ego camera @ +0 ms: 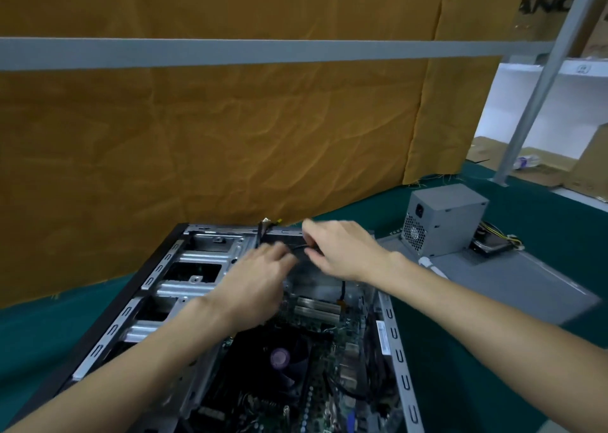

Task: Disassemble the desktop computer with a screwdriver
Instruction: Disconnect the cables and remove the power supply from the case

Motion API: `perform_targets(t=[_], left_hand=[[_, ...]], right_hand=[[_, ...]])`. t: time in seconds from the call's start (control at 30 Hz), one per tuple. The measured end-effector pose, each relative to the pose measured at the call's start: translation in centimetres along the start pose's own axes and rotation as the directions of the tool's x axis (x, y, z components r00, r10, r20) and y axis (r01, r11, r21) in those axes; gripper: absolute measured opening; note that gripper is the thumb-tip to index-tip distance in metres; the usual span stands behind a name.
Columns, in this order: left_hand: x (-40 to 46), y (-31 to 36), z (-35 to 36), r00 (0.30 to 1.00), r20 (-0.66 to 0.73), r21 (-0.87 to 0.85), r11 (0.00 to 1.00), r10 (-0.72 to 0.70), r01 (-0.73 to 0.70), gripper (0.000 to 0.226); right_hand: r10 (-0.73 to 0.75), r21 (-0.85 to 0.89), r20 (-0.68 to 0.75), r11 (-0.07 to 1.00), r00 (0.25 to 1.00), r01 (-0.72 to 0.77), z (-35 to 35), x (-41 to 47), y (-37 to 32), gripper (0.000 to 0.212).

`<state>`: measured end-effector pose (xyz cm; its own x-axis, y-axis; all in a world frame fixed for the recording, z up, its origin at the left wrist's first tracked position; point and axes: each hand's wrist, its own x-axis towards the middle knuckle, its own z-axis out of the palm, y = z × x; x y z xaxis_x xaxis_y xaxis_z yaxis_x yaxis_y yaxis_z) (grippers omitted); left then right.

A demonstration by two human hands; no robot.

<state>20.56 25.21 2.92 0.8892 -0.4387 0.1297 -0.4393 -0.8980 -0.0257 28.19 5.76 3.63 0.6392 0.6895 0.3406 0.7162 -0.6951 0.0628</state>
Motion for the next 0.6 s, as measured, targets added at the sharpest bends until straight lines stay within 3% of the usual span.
perform_targets(t=[0.1, 0.13, 0.23, 0.37, 0.43, 0.5, 0.6], left_hand=[[1.0, 1.9, -0.3, 0.96, 0.258, -0.177, 0.982, 0.113, -0.068, 0.036], [1.2, 2.4, -0.3, 0.929, 0.349, -0.232, 0.972, 0.125, -0.044, 0.035], [0.9, 2.8, 0.2, 0.803, 0.575, -0.284, 0.959, 0.156, 0.017, 0.038], [0.0, 1.9, 0.1, 0.705, 0.684, -0.317, 0.947, 0.187, 0.056, 0.051], [-0.1, 1.8, 0.1, 0.68, 0.707, -0.319, 0.946, 0.195, 0.06, 0.063], [0.1, 1.9, 0.2, 0.663, 0.72, -0.304, 0.952, 0.205, 0.036, 0.076], [0.3, 1.7, 0.0, 0.648, 0.736, -0.296, 0.954, 0.197, 0.046, 0.099]], right_hand=[[0.101, -0.18, 0.359, 0.983, 0.928, -0.037, -0.1, -1.4, -0.3, 0.01], [0.114, -0.215, 0.429, 0.976, 0.896, -0.021, 0.0, -1.6, -0.6, 0.004], [0.112, -0.288, 0.552, 0.956, 0.827, 0.063, 0.6, -0.7, -0.9, 0.018], [0.137, -0.291, 0.69, 0.951, 0.711, 0.1, 1.7, 0.8, -0.8, 0.006], [0.185, -0.31, 0.757, 0.946, 0.627, 0.095, 2.7, 0.8, -0.9, 0.015], [0.182, -0.304, 0.76, 0.948, 0.624, 0.094, 3.4, 0.9, -0.7, 0.008], [0.142, -0.262, 0.695, 0.963, 0.705, 0.064, 3.4, 1.7, -0.4, 0.009]])
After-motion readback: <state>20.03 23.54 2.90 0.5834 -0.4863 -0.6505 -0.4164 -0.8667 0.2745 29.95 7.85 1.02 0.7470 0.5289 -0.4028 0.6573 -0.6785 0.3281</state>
